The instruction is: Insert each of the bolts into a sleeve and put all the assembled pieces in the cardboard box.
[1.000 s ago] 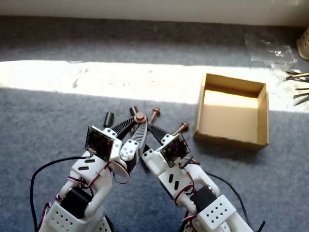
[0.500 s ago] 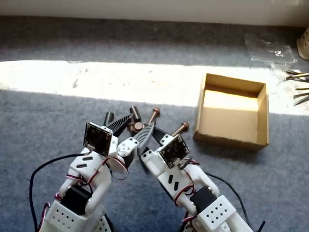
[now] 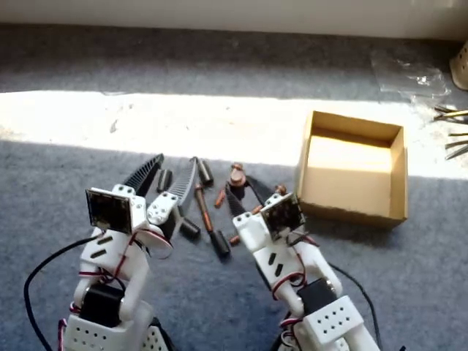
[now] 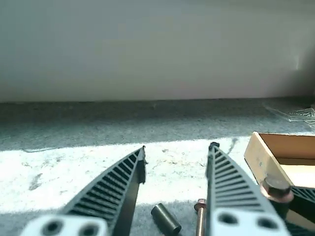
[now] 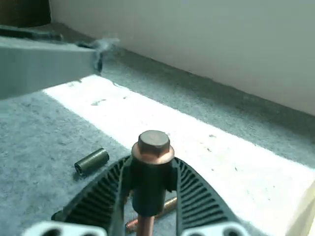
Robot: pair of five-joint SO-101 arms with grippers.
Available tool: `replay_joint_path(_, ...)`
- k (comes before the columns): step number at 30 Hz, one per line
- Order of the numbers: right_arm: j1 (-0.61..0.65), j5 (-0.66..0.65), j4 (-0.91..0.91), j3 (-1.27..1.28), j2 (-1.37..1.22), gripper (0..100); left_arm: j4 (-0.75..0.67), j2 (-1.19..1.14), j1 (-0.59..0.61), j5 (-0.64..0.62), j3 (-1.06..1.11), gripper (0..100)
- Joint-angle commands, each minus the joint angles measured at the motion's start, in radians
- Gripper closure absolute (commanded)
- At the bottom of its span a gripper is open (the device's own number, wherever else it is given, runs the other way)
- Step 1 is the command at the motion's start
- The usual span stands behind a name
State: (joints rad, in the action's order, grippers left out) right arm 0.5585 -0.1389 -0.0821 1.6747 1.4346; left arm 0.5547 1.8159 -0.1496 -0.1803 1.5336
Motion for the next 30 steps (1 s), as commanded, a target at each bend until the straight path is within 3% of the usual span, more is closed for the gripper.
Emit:
replay_joint_path(1,-0.084,0.006,-0.171,-0.024,0.016,99.4,0.015,0.01,0.022,-0.008,-0.012,80)
replay_joint_path(7,-0.24,0.005,-0.452,-0.275,0.016,99.4,0.015,0.01,0.022,-0.005,0.019,81)
replay_joint_path(13,-0.404,-0.008,-0.53,-0.437,0.008,99.0,0.009,0.01,0.022,-0.003,0.045,91)
replay_joint_path(21,-0.46,-0.092,-0.622,-0.615,-0.01,99.3,0.009,0.01,0.022,-0.003,0.045,98)
replay_joint_path(30,-0.558,-0.094,-0.622,-0.852,-0.535,99.3,0.009,0.01,0.041,-0.003,0.045,99)
